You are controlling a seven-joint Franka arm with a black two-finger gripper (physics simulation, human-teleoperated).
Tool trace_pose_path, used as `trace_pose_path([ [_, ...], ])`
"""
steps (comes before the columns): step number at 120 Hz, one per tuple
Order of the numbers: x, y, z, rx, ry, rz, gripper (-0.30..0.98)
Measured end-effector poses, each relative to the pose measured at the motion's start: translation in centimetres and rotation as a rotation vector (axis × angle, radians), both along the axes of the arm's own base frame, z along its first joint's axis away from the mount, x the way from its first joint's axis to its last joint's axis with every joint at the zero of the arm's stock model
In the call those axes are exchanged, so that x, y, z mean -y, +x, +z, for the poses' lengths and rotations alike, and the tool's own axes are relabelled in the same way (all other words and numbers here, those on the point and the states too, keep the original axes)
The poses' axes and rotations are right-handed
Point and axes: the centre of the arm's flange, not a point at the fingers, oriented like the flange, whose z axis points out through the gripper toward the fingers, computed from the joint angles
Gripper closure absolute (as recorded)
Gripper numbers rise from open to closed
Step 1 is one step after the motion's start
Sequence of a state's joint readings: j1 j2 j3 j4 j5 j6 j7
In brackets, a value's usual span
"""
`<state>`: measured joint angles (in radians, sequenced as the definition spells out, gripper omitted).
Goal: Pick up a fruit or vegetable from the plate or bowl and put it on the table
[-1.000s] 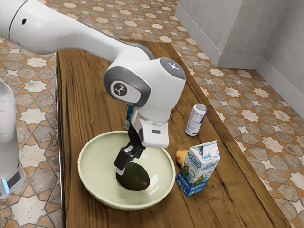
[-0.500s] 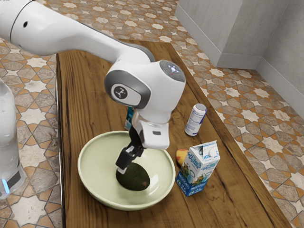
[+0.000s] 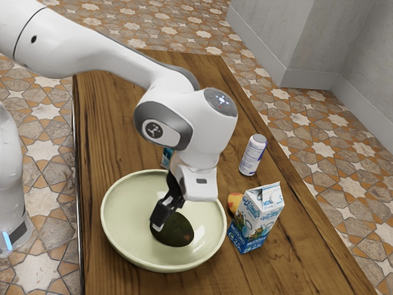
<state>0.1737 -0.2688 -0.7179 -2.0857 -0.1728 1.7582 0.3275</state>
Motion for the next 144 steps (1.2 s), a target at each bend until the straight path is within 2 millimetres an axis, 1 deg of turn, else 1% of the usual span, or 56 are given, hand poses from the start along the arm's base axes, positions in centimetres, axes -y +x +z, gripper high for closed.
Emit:
trace_pose_path([
  [13, -0.2, 0.0, -0.7, -0.002, 0.013, 0.005, 0.0],
  [28, -0.6, 0.3, -0.8, 0.007, 0.021, 0.014, 0.0],
  [57, 0.0, 0.2, -1.2, 0.02, 0.022, 0.01, 0.0],
  [67, 0.0, 0.1, -1.9, 0.015, 0.026, 0.014, 0.0],
  [93, -1.1, 0.5, -3.3, 0.011, 0.033, 0.042, 0.0],
  [120, -1.0, 0.4, -4.0, 0.018, 0.031, 0.046, 0.0],
  [144, -0.8, 0.5, -4.1, 0.027, 0.026, 0.046, 0.0],
])
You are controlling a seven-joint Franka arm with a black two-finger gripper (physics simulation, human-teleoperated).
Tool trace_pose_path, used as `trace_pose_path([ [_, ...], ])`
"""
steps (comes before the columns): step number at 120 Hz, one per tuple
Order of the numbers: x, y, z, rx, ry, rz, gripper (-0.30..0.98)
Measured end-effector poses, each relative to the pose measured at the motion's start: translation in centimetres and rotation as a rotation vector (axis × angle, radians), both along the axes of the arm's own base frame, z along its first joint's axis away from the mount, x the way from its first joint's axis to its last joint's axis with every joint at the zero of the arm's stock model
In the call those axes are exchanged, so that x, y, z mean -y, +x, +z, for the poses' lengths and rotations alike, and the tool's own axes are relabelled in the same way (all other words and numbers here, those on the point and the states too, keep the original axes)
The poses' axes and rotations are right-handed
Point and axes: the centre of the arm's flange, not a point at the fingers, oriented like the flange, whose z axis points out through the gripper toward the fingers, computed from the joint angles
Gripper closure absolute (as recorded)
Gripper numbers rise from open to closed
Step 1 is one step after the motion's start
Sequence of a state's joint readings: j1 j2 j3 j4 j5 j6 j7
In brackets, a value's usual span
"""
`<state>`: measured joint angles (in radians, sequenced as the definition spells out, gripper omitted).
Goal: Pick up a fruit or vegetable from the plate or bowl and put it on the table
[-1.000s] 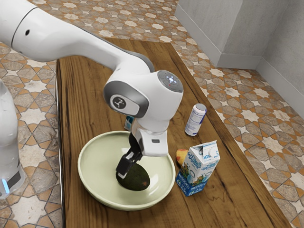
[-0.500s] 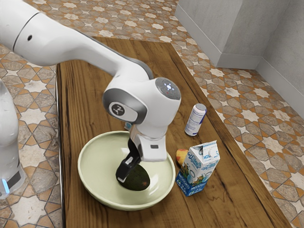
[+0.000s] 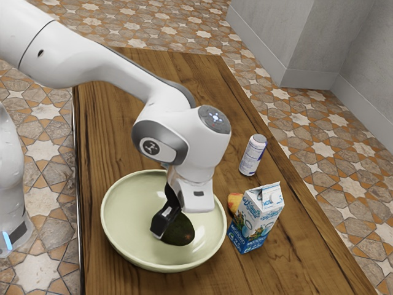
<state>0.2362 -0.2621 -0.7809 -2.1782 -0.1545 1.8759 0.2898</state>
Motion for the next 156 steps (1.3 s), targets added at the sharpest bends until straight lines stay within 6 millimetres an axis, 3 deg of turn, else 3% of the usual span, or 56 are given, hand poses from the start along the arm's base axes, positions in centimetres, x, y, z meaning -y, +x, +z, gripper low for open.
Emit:
trace_pose_path([
  [43, 0.3, 0.0, -0.6, 0.016, 0.002, 0.005, 0.22],
  [65, 0.2, 0.3, -0.5, 0.024, 0.001, 0.014, 0.25],
  [73, 0.2, 0.7, 0.6, 0.038, -0.007, 0.018, 0.27],
  [81, -0.6, 2.2, 3.8, 0.074, -0.033, 0.041, 0.29],
  [93, -4.7, 4.9, 8.3, 0.111, -0.069, 0.112, 0.29],
  [108, -12.7, 7.5, 13.3, 0.148, -0.094, 0.213, 0.29],
  [121, -23.4, 8.5, 15.6, 0.157, -0.107, 0.348, 0.29],
  [130, -31.0, 8.1, 16.1, 0.152, -0.117, 0.441, 0.29],
  [135, -34.2, 7.6, 16.1, 0.146, -0.116, 0.473, 0.29],
  [143, -37.1, 7.1, 16.0, 0.136, -0.107, 0.49, 0.29],
  [156, -38.5, 6.7, 15.7, 0.122, -0.096, 0.466, 0.29],
])
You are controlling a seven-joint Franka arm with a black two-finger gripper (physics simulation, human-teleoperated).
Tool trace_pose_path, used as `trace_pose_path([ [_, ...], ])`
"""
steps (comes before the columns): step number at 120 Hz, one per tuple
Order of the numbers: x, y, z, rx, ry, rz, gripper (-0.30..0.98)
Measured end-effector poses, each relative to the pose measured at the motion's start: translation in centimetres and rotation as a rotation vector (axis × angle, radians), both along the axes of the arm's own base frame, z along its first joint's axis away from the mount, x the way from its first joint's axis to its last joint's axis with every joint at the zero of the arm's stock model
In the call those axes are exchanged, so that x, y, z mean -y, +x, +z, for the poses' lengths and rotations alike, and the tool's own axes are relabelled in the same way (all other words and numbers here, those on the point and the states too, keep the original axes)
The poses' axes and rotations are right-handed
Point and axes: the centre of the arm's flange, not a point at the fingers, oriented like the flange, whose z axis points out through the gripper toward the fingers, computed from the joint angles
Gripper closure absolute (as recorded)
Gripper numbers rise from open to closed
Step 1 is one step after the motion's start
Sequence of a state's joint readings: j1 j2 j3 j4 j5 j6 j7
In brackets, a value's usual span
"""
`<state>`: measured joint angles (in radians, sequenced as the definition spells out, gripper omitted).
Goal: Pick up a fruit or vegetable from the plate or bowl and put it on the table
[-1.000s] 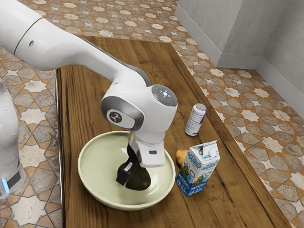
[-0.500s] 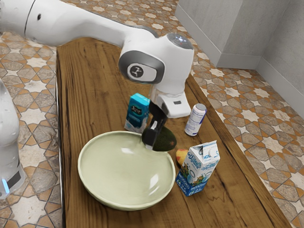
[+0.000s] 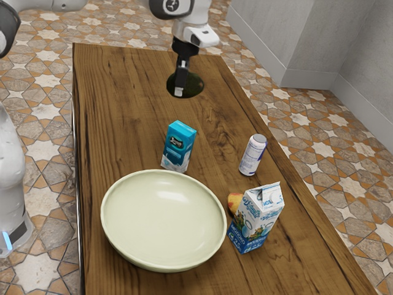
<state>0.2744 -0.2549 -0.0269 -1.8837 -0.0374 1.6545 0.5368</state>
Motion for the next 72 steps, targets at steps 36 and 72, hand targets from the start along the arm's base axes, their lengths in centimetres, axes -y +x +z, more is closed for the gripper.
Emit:
trace_pose_path([
  [36, -6.0, -1.1, -1.6, -0.042, -0.004, 0.007, 0.15],
  [72, -7.1, -0.8, -2.3, -0.062, -0.006, -0.054, 0.02],
])
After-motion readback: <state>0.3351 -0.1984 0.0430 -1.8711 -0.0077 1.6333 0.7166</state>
